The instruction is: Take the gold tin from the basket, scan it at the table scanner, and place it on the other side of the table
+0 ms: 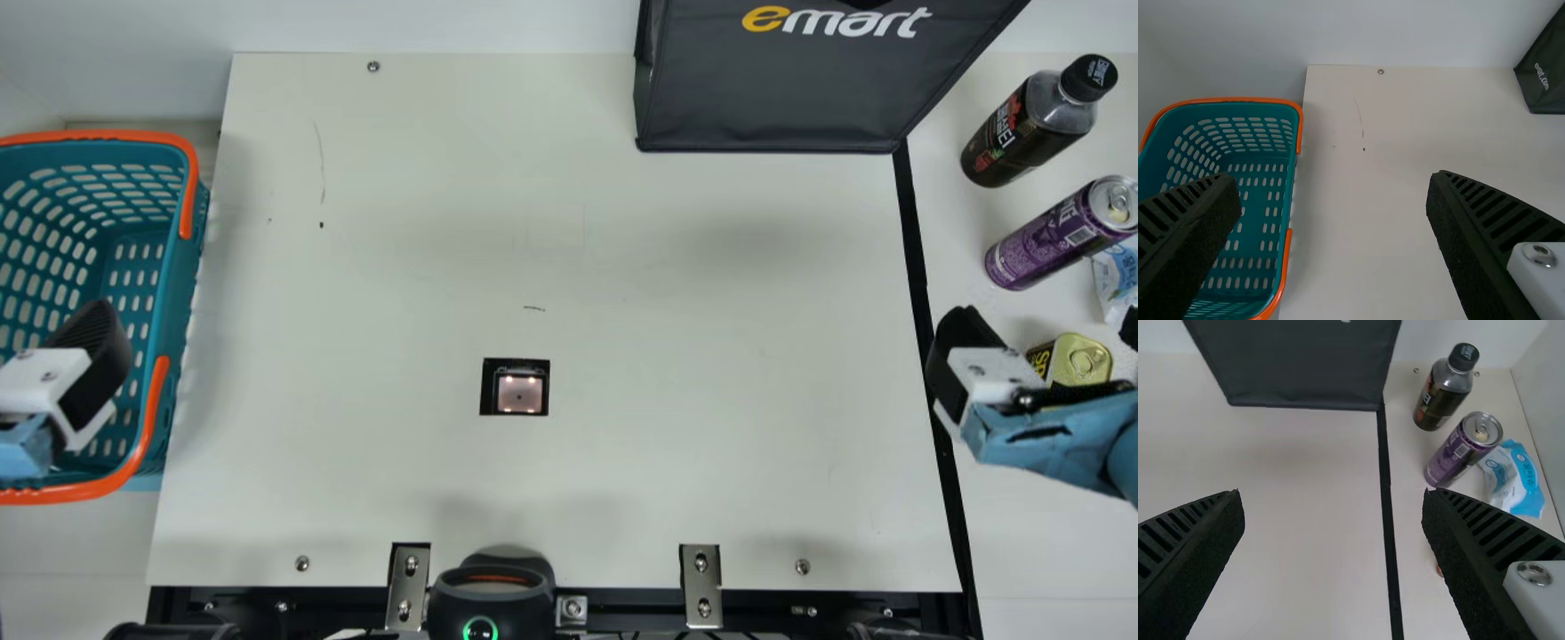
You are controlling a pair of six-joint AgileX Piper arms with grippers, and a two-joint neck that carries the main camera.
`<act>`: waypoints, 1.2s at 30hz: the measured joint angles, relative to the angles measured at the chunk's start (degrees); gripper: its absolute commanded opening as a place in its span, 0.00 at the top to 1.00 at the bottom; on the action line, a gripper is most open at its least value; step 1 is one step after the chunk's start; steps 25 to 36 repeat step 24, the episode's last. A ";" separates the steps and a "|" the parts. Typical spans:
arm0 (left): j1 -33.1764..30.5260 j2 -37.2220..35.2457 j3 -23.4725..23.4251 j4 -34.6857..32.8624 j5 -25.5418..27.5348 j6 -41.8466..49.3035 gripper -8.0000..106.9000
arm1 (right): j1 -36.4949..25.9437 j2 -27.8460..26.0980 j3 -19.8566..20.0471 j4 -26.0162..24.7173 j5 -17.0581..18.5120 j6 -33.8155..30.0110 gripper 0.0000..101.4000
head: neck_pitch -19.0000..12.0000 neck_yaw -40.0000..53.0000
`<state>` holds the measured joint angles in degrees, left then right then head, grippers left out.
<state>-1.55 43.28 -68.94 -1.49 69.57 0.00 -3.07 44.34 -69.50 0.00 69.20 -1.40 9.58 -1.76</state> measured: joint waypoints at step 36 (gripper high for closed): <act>0.00 0.00 0.00 0.00 0.00 0.00 0.15 | 3.76 -1.98 -0.33 -0.92 0.81 1.40 0.06 | 0.00 0.09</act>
